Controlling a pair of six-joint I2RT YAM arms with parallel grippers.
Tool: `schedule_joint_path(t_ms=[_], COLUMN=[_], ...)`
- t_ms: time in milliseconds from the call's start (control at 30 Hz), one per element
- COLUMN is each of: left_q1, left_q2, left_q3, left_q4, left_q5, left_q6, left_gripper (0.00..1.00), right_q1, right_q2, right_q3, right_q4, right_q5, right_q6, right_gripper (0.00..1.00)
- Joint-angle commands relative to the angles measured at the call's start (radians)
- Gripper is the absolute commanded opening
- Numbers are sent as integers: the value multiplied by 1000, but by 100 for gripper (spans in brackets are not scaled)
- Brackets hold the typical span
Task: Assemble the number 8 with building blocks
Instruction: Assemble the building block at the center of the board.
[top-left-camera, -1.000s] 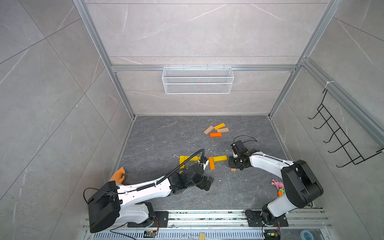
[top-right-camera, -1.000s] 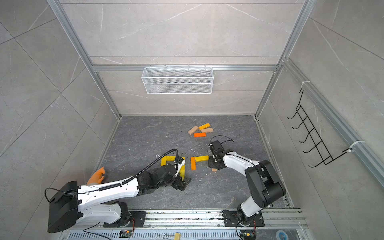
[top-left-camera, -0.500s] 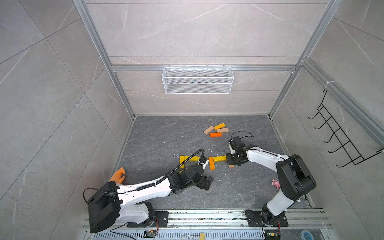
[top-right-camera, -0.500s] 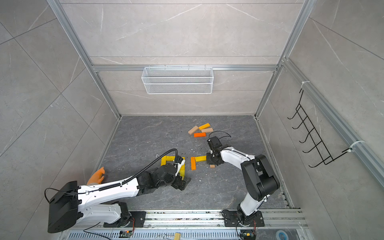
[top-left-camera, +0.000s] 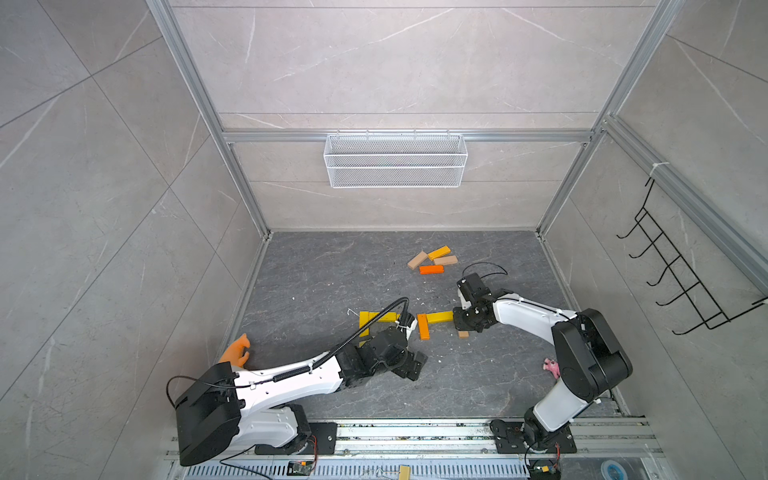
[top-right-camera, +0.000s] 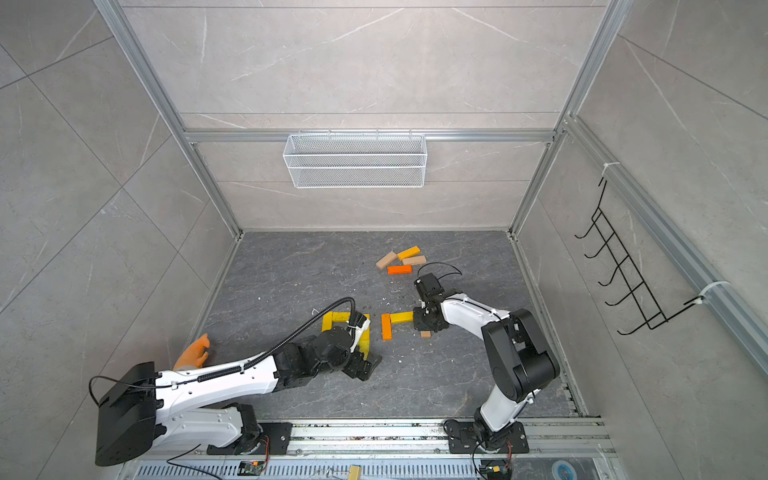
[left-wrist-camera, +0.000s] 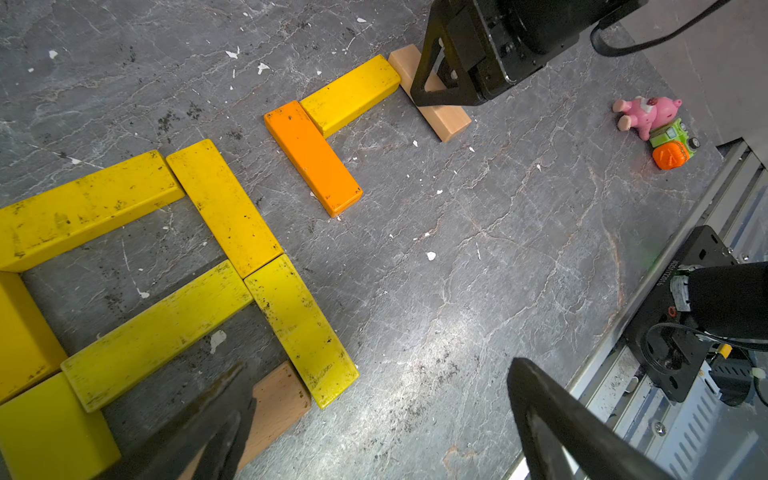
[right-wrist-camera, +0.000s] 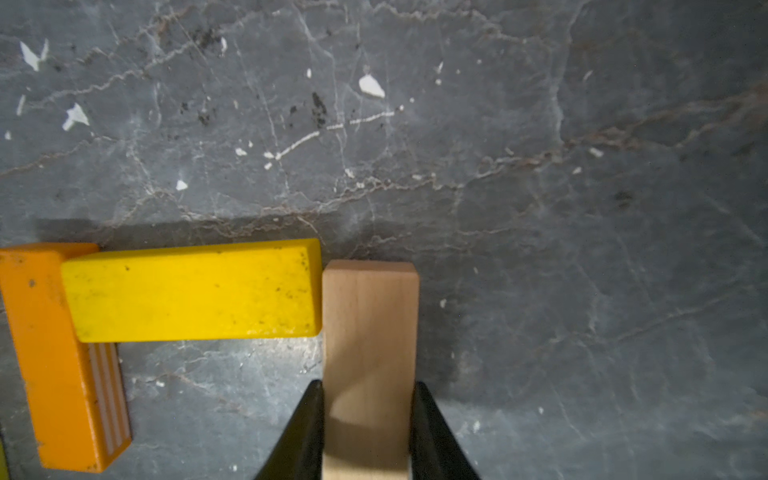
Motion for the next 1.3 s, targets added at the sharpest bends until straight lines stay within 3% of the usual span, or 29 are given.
schedule_joint_path(t_ms=[0, 1267], left_q1=[6, 6], left_q2=[-23, -17], left_q3=[-3, 1], left_q4=[43, 48], left_q5=[15, 23], left_q6=[-14, -10], left_gripper=[97, 97], right_q1=[-3, 27], right_q2=[7, 54], right_q3=[28, 65], right_q4=[-30, -66], right_q5=[-19, 39], right_q6=[-21, -13], right_gripper=[28, 33])
